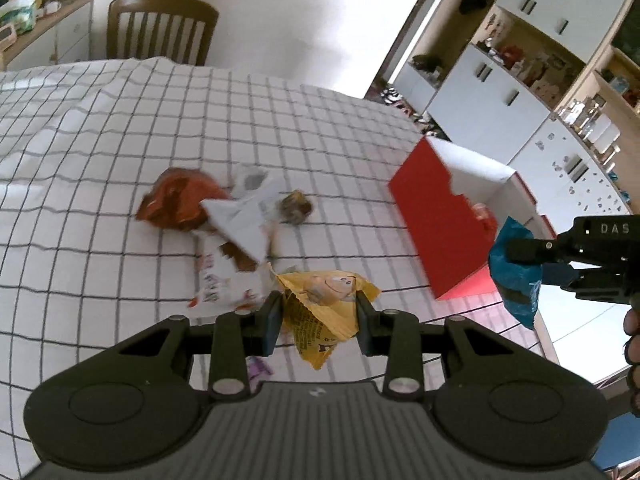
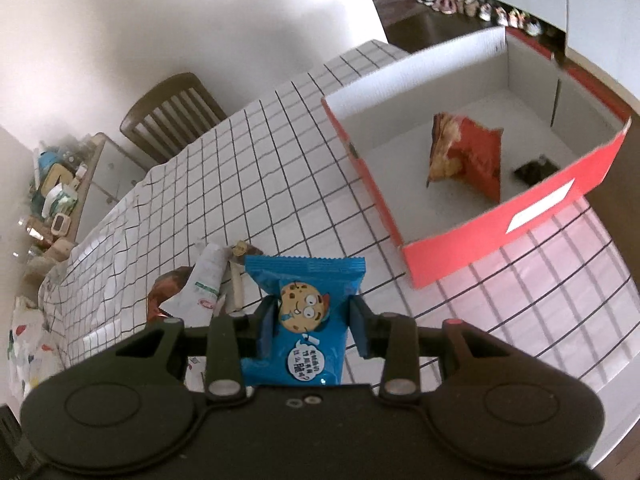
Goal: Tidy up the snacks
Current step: 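Carry the yellow bag and blue cookie packet into the red box with both tools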
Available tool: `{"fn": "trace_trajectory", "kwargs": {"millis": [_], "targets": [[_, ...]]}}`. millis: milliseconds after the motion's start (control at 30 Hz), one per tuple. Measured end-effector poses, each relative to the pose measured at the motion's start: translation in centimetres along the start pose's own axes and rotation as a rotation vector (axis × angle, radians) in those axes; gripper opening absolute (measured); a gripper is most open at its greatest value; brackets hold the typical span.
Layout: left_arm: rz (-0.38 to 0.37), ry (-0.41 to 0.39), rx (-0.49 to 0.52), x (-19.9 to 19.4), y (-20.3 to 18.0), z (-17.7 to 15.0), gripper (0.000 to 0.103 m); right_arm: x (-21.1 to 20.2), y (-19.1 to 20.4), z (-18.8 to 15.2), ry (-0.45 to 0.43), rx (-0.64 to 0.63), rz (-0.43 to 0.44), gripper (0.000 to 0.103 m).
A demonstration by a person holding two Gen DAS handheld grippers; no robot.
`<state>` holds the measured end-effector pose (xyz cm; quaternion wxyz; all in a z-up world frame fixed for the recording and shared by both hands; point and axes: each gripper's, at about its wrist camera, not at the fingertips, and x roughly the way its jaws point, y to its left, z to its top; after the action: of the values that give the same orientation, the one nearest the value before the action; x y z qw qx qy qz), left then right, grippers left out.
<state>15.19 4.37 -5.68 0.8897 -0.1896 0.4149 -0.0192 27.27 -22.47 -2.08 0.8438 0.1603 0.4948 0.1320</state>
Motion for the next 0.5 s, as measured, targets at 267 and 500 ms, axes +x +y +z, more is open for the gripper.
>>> {"fn": "trace_trajectory", "kwargs": {"millis": [267,500], "targets": [[-0.031,-0.021,0.064,0.5,-5.1,2.0,0.036,-2.7,-1.9,1.6,-0.032,-0.064,0.007,0.037],[-0.051,-0.032,0.138,1.8,-10.6,3.4,0.036,-4.4,-3.8,3.6,-0.063,-0.171,-0.023,0.037]]}}
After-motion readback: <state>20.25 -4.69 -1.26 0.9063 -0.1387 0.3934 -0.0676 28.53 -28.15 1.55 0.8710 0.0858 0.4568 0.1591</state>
